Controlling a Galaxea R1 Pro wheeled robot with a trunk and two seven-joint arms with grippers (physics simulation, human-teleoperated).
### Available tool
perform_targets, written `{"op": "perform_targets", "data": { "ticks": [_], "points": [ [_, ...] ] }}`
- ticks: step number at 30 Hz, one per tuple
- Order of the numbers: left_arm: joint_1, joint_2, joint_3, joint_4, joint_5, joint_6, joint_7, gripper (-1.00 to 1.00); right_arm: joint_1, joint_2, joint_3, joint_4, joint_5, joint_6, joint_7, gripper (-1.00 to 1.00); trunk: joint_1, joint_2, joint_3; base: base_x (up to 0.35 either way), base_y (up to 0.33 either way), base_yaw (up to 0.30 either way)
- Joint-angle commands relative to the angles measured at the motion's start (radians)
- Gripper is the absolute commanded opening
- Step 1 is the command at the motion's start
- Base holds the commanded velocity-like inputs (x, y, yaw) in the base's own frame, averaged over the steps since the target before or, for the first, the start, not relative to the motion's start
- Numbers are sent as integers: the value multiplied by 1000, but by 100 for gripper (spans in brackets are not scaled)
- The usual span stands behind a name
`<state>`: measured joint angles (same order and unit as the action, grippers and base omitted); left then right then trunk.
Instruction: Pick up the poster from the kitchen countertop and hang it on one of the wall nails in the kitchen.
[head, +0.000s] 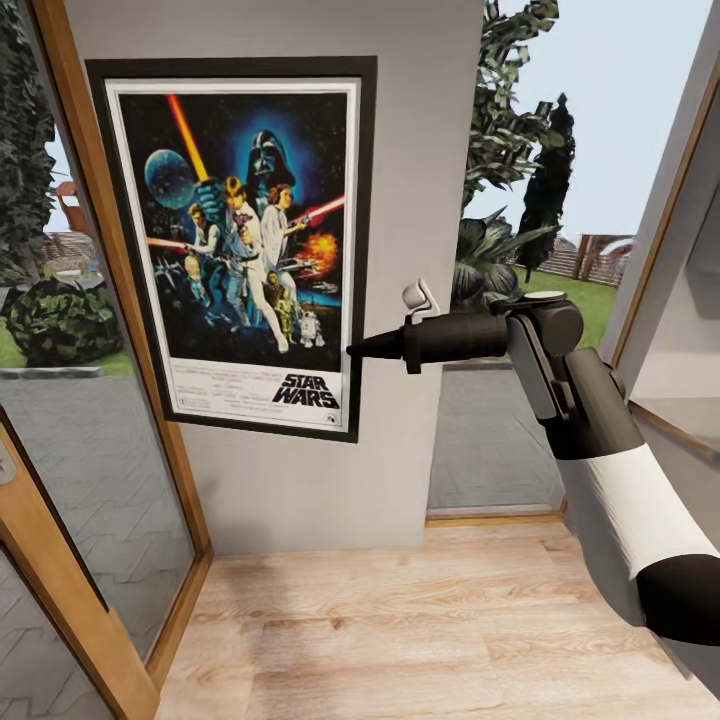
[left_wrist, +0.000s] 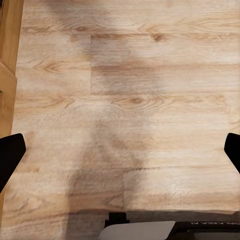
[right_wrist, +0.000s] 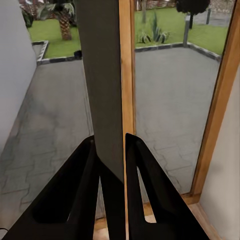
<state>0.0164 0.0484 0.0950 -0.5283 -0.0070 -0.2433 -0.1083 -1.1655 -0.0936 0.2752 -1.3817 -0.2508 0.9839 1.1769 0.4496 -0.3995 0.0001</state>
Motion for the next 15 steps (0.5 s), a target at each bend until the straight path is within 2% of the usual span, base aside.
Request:
{"op": "perform_targets", "data": {
  "ticks": [1, 15],
  "points": [
    [0, -1, 6, -1, -1, -1, -9, 100, 0, -1, 1, 0, -4, 6, 1, -100, 0, -1, 0, 0, 0, 0],
    [0, -1, 6, -1, -1, -1, -9, 100, 0, 1, 0, -1, -4, 6, 1, -100, 0, -1, 0, 0, 0, 0]
  ]
}}
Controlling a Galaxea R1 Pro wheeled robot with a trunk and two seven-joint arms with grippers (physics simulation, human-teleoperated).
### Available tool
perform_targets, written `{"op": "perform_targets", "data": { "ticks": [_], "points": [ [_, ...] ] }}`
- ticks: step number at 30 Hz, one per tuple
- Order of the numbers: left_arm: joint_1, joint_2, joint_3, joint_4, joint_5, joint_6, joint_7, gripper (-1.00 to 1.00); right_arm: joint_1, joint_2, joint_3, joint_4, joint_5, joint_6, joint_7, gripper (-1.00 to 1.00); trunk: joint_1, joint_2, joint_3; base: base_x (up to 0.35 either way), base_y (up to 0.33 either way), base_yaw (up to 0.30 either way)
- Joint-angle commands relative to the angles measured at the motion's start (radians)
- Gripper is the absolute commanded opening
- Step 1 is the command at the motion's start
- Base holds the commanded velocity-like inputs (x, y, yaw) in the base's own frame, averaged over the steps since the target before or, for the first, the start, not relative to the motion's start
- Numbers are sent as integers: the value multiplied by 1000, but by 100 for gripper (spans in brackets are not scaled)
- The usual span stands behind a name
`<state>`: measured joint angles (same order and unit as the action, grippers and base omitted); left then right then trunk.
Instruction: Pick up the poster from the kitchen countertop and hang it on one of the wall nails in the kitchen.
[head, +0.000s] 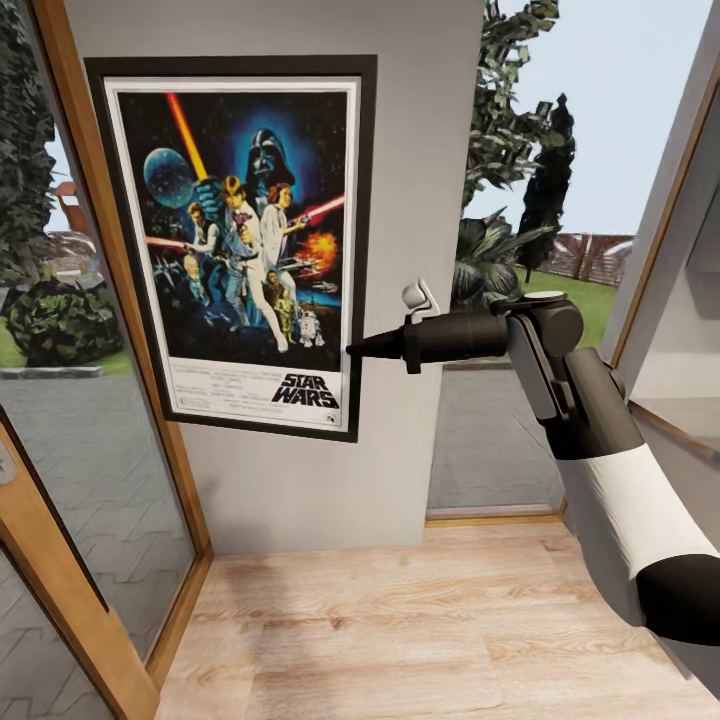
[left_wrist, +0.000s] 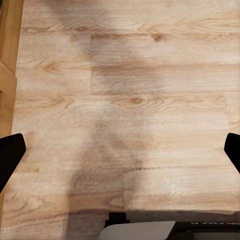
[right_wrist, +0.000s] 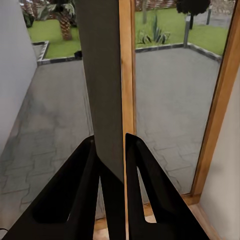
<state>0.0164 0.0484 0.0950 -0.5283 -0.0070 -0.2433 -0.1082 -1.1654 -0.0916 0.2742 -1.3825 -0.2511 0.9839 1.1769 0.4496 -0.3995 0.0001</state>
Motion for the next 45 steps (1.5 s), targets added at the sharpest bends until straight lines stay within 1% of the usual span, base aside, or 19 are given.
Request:
{"op": "perform_targets", "data": {
  "ticks": [1, 13, 18, 21, 23, 25, 29, 32, 33, 37, 42, 45],
  "points": [
    [0, -1, 6, -1, -1, -1, -9, 100, 0, -1, 1, 0, -3, 6, 1, -100, 0, -1, 0, 0, 0, 0],
    [0, -1, 6, -1, -1, -1, -10, 100, 0, -1, 2, -3, -3, 6, 1, -100, 0, -1, 0, 0, 0, 0],
    [0, -1, 6, -1, -1, -1, -9, 100, 0, -6, 1, -3, -3, 6, 4, -100, 0, -1, 0, 0, 0, 0],
    [0, -1, 6, -1, -1, -1, -9, 100, 0, -8, 1, -3, -2, 6, 25, -100, 0, -1, 0, 0, 0, 0],
    [0, -1, 6, -1, -1, -1, -9, 100, 0, -11, 1, -4, 1, 6, 65, -100, 0, -1, 0, 0, 0, 0],
    [0, -1, 6, -1, -1, -1, -9, 100, 0, -14, 0, -4, 3, 6, 84, -100, 0, -1, 0, 0, 0, 0],
    [0, -1, 6, -1, -1, -1, -9, 100, 0, -24, -1, -4, 4, 6, 94, -100, 0, -1, 0, 0, 0, 0],
    [0, -1, 6, -1, -1, -1, -9, 100, 0, -26, -1, -5, 4, 6, 96, -100, 0, -1, 0, 0, 0, 0],
    [0, -1, 6, -1, -1, -1, -10, 100, 0, -28, -1, -5, 4, 5, 96, -100, 0, -1, 0, 0, 0, 0],
    [0, -1, 6, -1, -1, -1, -9, 100, 0, -60, -1, -5, 2, 4, 98, -100, 0, -1, 0, 0, 0, 0],
    [0, -1, 6, -1, -1, -1, -9, 100, 0, -77, -9, -5, 2, 4, 118, -100, 0, -1, 0, 0, 0, 0],
    [0, -1, 6, -1, -1, -1, -9, 100, 0, -81, -12, -4, 2, 4, 130, -100, 0, -1, 0, 0, 0, 0]
  ]
}}
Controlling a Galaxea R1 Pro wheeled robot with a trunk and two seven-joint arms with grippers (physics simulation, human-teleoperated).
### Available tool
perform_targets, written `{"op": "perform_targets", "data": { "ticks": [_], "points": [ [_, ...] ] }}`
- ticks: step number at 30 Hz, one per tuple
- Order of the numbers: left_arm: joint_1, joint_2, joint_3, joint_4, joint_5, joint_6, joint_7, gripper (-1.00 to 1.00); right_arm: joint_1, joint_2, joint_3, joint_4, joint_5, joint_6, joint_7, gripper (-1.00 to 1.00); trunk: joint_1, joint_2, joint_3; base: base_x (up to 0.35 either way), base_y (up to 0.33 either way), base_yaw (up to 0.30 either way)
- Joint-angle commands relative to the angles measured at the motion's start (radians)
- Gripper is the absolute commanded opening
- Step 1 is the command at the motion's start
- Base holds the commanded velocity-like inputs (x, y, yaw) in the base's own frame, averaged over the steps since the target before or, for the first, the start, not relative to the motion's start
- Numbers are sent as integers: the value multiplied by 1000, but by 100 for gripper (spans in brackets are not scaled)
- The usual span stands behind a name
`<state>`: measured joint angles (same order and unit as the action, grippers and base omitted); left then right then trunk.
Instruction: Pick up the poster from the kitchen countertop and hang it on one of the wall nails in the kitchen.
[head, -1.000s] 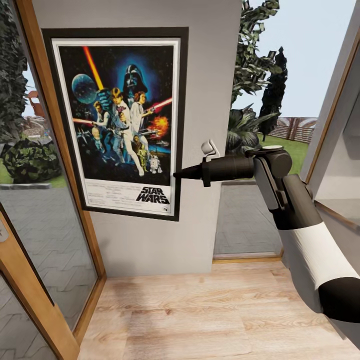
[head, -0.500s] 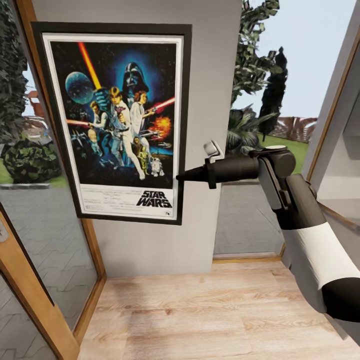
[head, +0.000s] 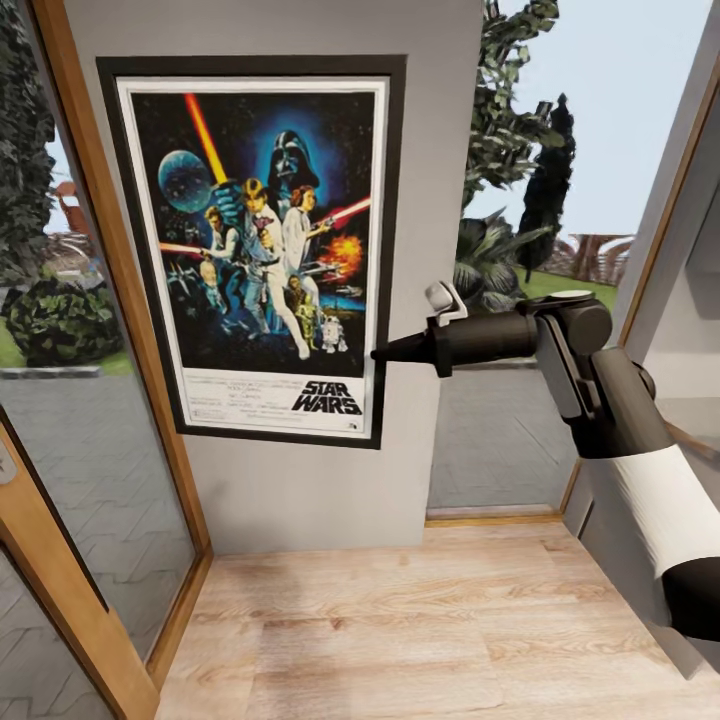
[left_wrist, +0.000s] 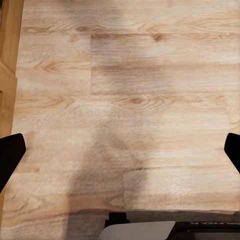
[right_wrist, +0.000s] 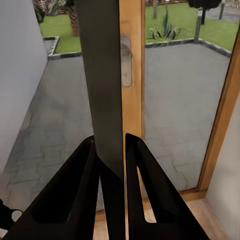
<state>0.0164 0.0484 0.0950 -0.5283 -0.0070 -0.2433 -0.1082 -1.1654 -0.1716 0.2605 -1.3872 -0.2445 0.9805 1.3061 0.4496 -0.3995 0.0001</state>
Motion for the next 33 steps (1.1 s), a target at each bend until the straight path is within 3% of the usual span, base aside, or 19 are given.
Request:
{"op": "perform_targets", "data": {
  "ticks": [1, 33],
  "points": [
    [0, -1, 6, -1, -1, -1, -9, 100, 0, -2, 0, 0, -4, 7, 3, -100, 0, -1, 0, 0, 0, 0],
    [0, -1, 6, -1, -1, -1, -8, 100, 0, -2, -2, 11, -2, 10, -1, -100, 0, -1, 0, 0, 0, 0]
  ]
}}
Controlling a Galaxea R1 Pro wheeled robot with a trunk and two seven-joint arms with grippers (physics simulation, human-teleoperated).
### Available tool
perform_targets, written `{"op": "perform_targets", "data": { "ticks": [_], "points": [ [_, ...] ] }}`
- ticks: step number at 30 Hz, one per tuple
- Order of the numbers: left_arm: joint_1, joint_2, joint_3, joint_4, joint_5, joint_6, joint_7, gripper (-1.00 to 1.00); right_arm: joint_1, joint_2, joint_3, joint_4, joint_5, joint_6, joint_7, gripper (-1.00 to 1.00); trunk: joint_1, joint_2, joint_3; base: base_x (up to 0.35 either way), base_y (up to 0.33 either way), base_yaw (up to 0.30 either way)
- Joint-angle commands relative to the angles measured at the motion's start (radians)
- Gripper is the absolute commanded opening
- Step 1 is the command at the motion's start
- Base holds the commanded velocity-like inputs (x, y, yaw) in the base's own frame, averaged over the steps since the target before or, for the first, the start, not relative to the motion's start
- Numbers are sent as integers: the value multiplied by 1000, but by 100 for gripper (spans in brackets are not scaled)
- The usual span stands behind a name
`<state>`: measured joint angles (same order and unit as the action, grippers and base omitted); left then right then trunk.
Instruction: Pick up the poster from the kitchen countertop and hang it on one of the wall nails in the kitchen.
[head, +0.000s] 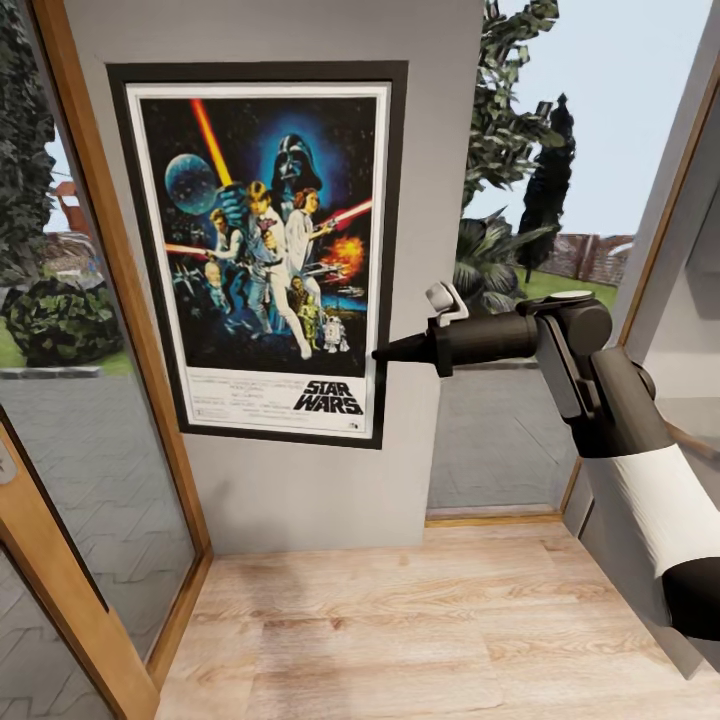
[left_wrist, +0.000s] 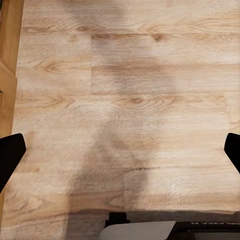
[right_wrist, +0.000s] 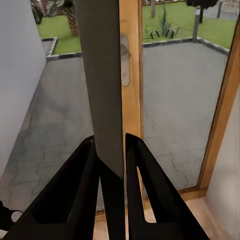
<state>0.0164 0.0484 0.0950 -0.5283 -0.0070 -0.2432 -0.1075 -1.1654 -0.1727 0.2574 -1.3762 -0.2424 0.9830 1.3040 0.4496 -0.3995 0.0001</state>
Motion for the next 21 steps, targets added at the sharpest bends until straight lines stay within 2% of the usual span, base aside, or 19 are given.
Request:
{"op": "perform_targets", "data": {
  "ticks": [1, 21],
  "points": [
    [0, -1, 6, -1, -1, -1, -9, 100, 0, -1, 1, 2, -5, 8, 0, -100, 0, -1, 0, 0, 0, 0],
    [0, -1, 6, -1, -1, 0, -10, 100, 0, -1, 0, 28, -5, 6, 1, -100, 0, -1, 0, 0, 0, 0]
  ]
}}
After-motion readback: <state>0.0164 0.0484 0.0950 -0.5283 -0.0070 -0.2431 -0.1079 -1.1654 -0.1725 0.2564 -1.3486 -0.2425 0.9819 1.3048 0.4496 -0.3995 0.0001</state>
